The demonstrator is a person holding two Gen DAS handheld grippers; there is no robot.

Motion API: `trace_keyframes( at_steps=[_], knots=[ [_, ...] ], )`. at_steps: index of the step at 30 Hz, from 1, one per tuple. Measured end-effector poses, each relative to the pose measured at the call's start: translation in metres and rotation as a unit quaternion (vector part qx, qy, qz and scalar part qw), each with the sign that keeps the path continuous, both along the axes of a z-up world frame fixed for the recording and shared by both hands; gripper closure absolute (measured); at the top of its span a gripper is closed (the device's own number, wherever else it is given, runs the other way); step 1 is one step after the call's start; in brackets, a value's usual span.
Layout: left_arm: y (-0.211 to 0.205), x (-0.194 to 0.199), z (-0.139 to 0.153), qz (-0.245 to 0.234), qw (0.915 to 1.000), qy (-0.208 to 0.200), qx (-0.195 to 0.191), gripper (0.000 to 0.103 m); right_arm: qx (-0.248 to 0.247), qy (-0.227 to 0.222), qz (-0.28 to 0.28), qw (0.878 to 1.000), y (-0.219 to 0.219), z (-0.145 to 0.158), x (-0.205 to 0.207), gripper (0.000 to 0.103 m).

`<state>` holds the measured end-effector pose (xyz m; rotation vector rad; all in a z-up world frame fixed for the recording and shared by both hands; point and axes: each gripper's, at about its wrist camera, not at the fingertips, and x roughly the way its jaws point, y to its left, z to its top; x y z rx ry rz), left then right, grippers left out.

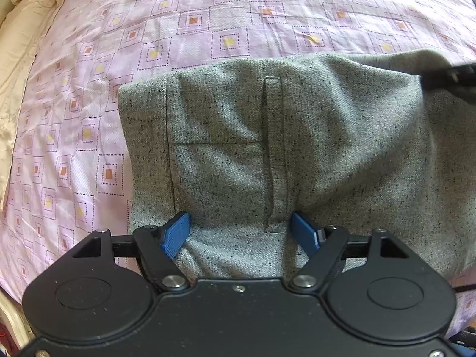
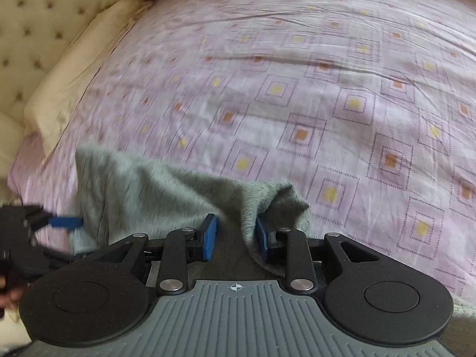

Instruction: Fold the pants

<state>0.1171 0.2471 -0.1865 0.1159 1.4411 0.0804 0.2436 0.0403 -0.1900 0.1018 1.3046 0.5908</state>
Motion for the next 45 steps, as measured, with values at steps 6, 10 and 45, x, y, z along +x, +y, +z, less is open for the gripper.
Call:
trace_keyframes(
  at_steps=[6, 10, 45],
  knots=[
    [0.001, 0.003, 0.008, -0.004, 0.9999, 0.004, -0.013, 0.034, 0.023, 0.029, -0.046, 0.998, -0.009, -0.009, 0.010, 0.074],
    [-0.006, 0.013, 0.034, -0.005, 0.9988, -0.029, -0.038, 0.043, 0.040, 0.037, -0.063, 0.997, -0.014, -0.010, 0.008, 0.074],
    [-0.062, 0.019, 0.023, -0.141, 0.9863, -0.068, -0.052, 0.041, -0.067, -0.143, -0.149, 0.976, -0.065, 0.028, -0.047, 0.085]
  ],
)
